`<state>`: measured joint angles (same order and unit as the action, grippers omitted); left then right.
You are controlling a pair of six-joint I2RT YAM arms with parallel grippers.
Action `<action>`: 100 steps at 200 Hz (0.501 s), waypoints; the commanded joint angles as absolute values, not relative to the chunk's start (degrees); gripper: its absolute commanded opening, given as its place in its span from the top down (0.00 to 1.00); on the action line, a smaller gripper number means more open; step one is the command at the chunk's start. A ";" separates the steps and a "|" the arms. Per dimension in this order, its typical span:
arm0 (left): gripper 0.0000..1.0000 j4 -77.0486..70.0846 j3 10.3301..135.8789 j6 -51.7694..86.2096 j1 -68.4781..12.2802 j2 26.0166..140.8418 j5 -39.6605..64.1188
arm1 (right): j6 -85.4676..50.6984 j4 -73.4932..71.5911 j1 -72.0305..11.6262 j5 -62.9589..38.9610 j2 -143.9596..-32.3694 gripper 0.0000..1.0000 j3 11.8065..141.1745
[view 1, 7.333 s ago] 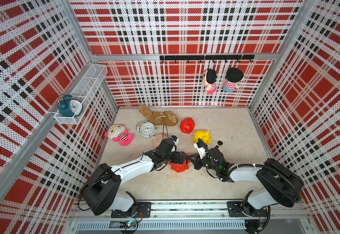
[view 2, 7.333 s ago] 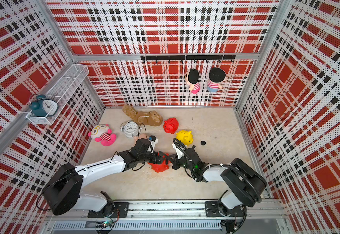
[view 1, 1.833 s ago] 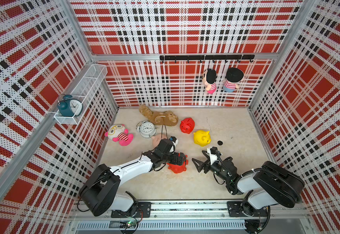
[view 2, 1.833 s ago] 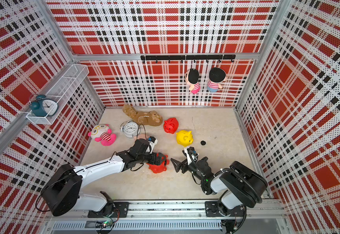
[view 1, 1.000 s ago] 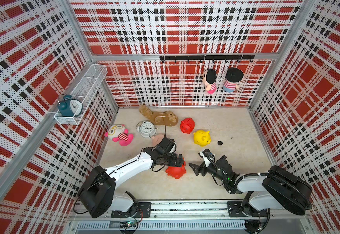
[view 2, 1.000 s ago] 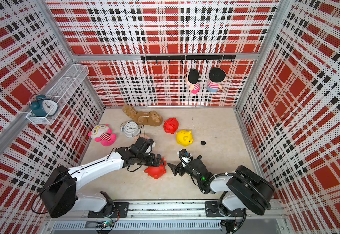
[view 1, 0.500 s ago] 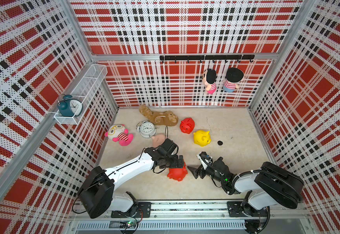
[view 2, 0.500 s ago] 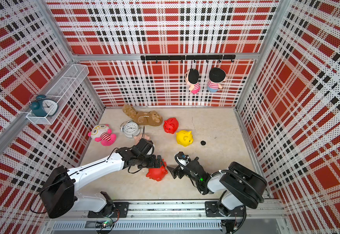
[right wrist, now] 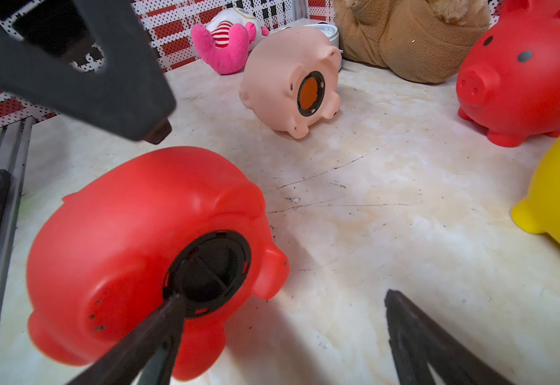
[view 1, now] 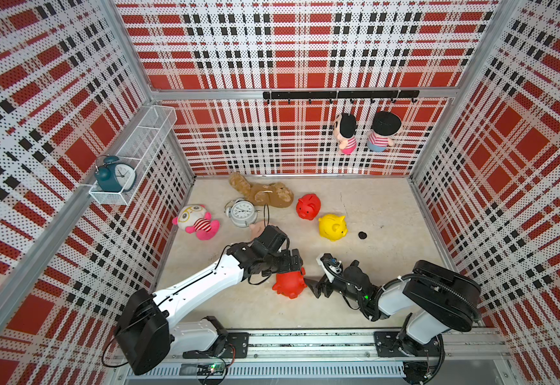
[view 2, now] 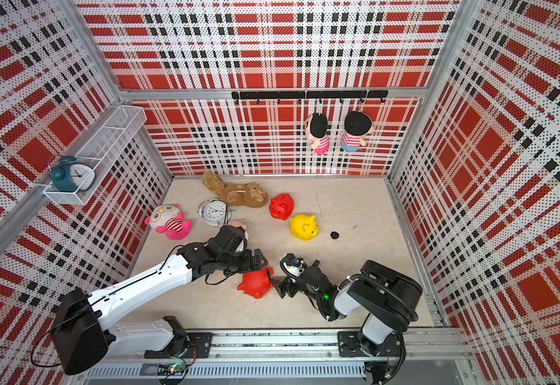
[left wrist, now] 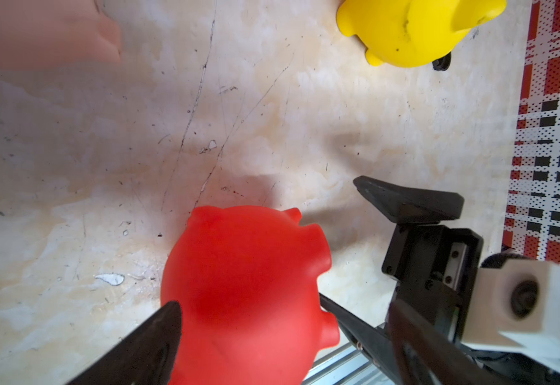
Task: Open piggy banks
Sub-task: Open the lid on the piggy bank.
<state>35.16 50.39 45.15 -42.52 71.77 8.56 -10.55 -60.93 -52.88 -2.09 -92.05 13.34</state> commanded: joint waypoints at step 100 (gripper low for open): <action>0.02 35.18 46.78 44.31 -45.00 77.14 8.46 | -10.22 -63.37 -54.63 -1.32 -93.72 0.04 15.24</action>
